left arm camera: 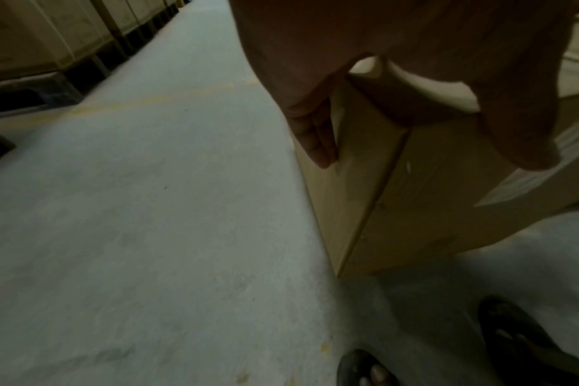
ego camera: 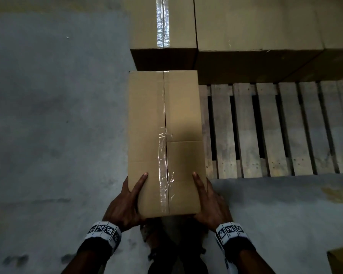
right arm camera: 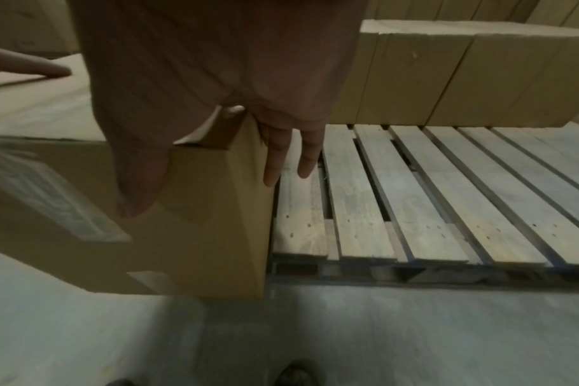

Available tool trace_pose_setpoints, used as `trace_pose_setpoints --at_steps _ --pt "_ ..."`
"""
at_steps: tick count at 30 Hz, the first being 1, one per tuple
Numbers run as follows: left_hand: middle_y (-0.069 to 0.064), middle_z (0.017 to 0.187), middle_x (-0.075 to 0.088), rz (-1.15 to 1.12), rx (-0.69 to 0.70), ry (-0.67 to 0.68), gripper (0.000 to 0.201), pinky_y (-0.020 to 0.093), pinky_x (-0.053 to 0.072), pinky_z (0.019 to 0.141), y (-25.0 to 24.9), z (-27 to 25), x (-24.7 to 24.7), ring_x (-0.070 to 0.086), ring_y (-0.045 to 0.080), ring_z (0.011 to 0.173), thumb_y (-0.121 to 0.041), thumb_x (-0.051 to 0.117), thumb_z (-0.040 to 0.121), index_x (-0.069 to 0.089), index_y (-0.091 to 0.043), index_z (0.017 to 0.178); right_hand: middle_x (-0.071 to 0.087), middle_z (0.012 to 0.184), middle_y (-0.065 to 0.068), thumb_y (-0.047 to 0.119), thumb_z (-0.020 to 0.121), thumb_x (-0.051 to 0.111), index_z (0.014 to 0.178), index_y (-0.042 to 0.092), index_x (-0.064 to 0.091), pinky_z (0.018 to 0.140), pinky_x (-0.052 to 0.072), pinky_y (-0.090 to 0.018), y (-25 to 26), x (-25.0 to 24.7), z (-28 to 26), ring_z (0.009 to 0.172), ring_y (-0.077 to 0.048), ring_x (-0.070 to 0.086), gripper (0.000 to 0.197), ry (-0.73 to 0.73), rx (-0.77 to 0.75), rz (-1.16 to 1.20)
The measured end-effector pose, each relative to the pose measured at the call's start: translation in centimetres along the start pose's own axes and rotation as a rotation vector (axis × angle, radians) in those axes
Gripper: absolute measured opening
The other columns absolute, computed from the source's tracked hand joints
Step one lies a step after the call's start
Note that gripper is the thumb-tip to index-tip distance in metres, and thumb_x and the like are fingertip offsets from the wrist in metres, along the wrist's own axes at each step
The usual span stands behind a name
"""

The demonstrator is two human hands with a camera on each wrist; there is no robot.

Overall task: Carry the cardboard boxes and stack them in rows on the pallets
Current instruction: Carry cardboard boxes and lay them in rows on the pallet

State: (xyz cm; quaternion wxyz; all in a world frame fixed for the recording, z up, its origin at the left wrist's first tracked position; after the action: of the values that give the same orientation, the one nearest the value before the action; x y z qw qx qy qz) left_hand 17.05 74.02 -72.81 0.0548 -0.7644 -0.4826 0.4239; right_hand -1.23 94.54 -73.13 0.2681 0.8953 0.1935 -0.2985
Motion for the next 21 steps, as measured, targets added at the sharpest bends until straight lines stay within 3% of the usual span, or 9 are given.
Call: trace_pose_setpoints --at_steps 8,21 --pt "0.002 0.165 0.003 -0.022 -0.01 -0.009 0.151 0.049 0.055 0.099 -1.6 3.2 -1.7 0.052 0.039 0.13 -0.058 0.096 0.048 -0.015 -0.063 0.151 0.02 0.166 -0.011 0.056 0.062 0.091 0.149 0.055 -0.031 0.115 0.034 -0.06 -0.5 -3.9 2.5 0.142 -0.038 0.042 0.149 -0.031 0.014 -0.043" --pt "0.007 0.165 0.01 0.014 -0.078 -0.026 0.156 0.054 0.054 0.099 -1.8 6.1 -4.9 0.049 0.043 0.132 -0.054 0.1 0.044 -0.016 -0.068 0.147 0.015 0.168 -0.016 0.045 0.06 0.097 0.148 0.057 -0.03 0.117 0.031 -0.064 0.6 -6.3 5.6 0.143 -0.042 0.041 0.155 -0.068 0.011 -0.039"
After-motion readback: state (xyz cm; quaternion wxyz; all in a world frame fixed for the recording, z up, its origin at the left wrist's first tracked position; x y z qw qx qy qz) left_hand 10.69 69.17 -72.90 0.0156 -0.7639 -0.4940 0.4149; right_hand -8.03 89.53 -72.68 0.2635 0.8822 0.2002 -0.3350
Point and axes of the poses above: each hand's wrist, its own z-axis towards the middle knuckle, its own x-axis out of the palm, y = z × x, the point moved 8 cm from there along z, towards the middle knuckle
